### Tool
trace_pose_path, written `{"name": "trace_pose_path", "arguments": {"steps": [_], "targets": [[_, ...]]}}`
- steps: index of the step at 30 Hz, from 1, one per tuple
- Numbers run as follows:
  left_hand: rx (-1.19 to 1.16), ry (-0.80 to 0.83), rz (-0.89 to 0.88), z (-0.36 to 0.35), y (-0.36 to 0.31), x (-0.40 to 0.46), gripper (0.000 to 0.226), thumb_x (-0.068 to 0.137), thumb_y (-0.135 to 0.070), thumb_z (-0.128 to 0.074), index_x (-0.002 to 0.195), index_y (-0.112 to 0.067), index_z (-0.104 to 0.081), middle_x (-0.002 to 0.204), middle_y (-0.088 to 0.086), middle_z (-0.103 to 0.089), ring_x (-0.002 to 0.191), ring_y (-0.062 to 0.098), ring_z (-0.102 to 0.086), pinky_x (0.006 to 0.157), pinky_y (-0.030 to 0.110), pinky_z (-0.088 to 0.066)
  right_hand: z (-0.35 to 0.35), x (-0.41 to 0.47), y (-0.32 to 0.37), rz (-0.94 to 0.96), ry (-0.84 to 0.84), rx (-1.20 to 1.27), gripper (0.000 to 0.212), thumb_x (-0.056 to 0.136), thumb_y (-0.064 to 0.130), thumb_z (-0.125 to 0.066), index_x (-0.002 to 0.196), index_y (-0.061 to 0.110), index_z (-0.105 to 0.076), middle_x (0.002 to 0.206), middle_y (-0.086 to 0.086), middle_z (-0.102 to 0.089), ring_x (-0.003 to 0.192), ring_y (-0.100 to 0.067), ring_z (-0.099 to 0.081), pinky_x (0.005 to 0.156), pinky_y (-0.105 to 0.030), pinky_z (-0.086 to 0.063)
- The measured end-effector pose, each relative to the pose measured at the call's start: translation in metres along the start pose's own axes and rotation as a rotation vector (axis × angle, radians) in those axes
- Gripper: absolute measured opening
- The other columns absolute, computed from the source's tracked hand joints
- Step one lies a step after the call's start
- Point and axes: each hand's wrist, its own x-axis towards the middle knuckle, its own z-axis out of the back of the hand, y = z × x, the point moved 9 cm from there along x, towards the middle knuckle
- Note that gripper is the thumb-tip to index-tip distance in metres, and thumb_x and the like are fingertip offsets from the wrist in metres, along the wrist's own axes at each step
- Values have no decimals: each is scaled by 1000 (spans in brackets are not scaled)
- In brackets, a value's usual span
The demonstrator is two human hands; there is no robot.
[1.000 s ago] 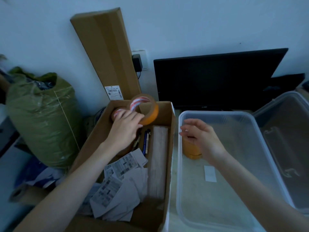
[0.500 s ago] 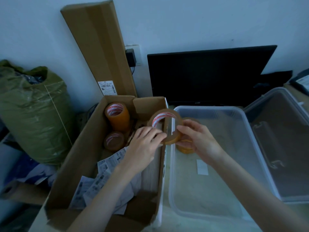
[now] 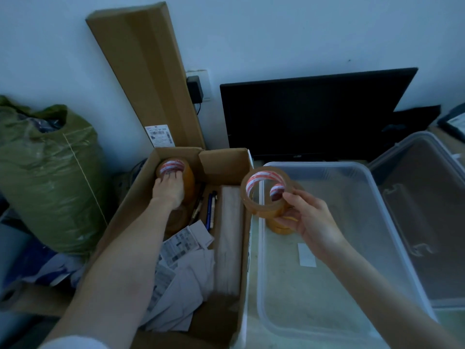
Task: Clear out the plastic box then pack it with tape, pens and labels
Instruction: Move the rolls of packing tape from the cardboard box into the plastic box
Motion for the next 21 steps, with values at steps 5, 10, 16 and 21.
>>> {"name": "trace_pose_path", "arguments": {"steps": [5,10,16,21], "targets": [[125,6,-32,-4,-7,6,79,74,-11,-76,140,-6,-33,141,18,-43,133,33,-37,112,44,-30,8,2,-3,-5,-33,9,23,93,13,-57,111,2,-65,104,-23,-66,82,-26,-63,63,-27,-57],[35,-26,-64,8,-18,-7,60,83,-9,-66,137,-6,-40,135,17,-49,127,32,-45,105,43,-40,16,6,-1,12,-61,9,21,94,14,-56,108,1,-64,93,-14,-69,70,-17,-66,61,-26,-57],[-244,-299,-271,65,-57,-57,41,90,-10,-58,131,-7,-50,129,11,-55,124,28,-46,103,42,-40,37,22,10,70,-131,-129,20,92,18,-59,107,5,-65,97,-17,-66,83,-25,-61,73,-35,-58],[-279,-510,-447,104,-99,-116,34,87,-4,-61,120,-1,-58,110,14,-60,106,31,-54,90,44,-46,51,43,11,51,-149,-274,28,93,18,-58,117,4,-61,101,-16,-66,89,-23,-64,65,-28,-58]]}}
